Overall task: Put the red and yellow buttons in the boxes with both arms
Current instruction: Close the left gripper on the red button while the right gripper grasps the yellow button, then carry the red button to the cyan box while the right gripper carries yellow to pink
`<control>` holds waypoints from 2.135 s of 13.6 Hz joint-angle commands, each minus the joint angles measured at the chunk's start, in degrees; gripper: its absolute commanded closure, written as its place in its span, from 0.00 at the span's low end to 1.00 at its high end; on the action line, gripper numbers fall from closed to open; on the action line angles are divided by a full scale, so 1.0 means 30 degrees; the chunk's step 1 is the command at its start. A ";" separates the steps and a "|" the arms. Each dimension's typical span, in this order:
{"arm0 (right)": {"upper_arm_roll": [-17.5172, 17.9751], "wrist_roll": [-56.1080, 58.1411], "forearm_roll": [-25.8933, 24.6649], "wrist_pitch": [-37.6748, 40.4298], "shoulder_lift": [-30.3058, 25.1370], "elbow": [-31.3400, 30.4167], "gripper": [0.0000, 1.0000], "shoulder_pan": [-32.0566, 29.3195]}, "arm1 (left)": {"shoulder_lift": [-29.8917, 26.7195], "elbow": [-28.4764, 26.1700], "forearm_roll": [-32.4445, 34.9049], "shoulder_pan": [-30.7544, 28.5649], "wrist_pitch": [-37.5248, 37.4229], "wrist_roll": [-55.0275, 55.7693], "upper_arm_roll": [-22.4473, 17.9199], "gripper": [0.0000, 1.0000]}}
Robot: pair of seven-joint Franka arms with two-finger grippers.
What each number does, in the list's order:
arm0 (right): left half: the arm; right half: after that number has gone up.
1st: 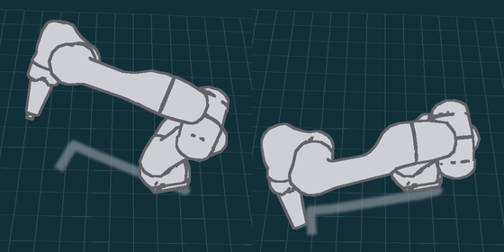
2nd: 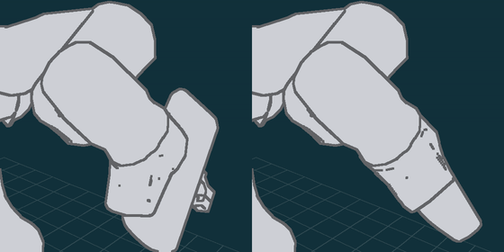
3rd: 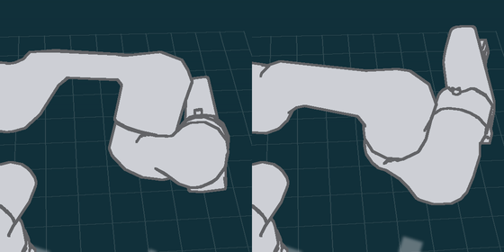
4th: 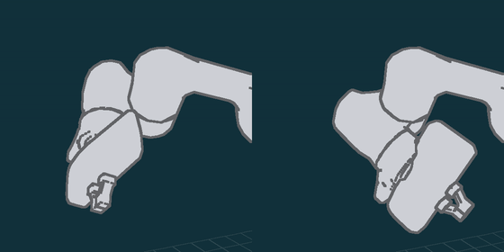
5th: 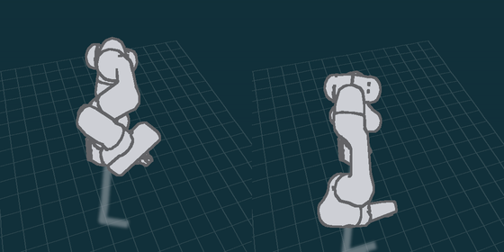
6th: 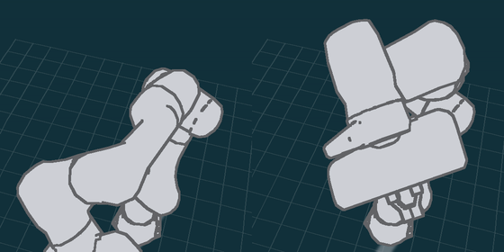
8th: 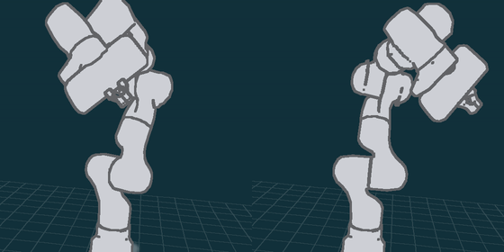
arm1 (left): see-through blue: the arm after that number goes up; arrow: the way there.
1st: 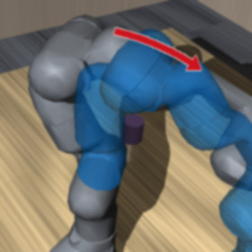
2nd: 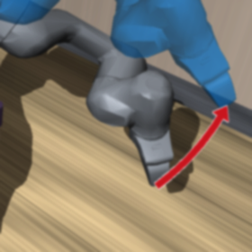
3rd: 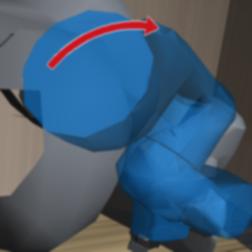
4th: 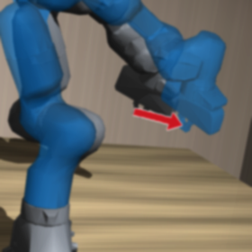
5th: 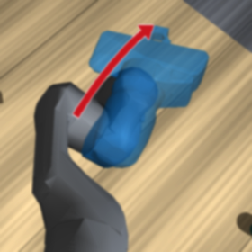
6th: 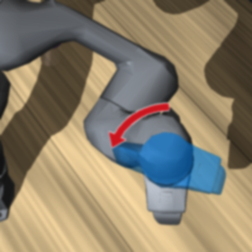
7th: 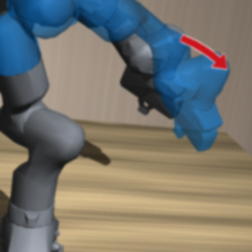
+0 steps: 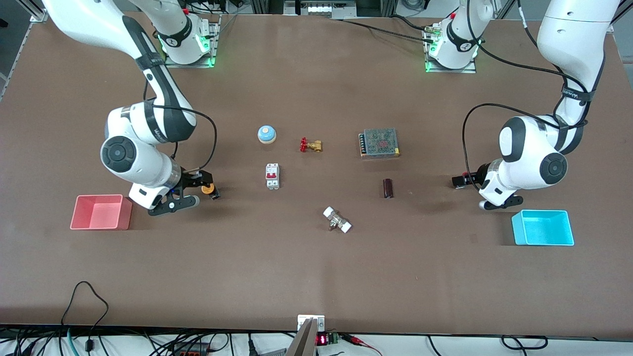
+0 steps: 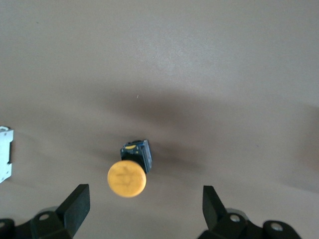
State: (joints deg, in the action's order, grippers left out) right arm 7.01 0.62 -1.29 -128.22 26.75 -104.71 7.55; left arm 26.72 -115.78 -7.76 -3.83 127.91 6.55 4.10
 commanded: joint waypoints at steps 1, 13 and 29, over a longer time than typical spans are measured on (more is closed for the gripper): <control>0.0242 -0.0409 -0.0272 -0.1143 0.0396 -0.0399 0.00 -0.0026 | -0.0264 -0.0516 -0.0313 0.0047 0.0253 0.0073 -0.0050 0.00; 0.0506 -0.1174 -0.0301 -0.4163 0.1394 -0.1835 0.00 0.0354 | -0.1022 -0.0312 -0.0254 0.0077 0.0195 0.0013 -0.0050 0.69; 0.0506 -0.0764 -0.0975 -0.4368 0.1570 -0.1748 0.73 0.0180 | 0.0993 0.7916 0.1034 -0.4140 -0.2149 -0.5367 -0.0636 0.71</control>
State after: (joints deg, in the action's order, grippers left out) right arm 8.19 -1.76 -3.47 -140.65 31.71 -109.57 8.52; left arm 26.69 -96.67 -5.41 -14.87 122.03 -4.47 1.87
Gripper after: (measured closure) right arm 0.643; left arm 0.581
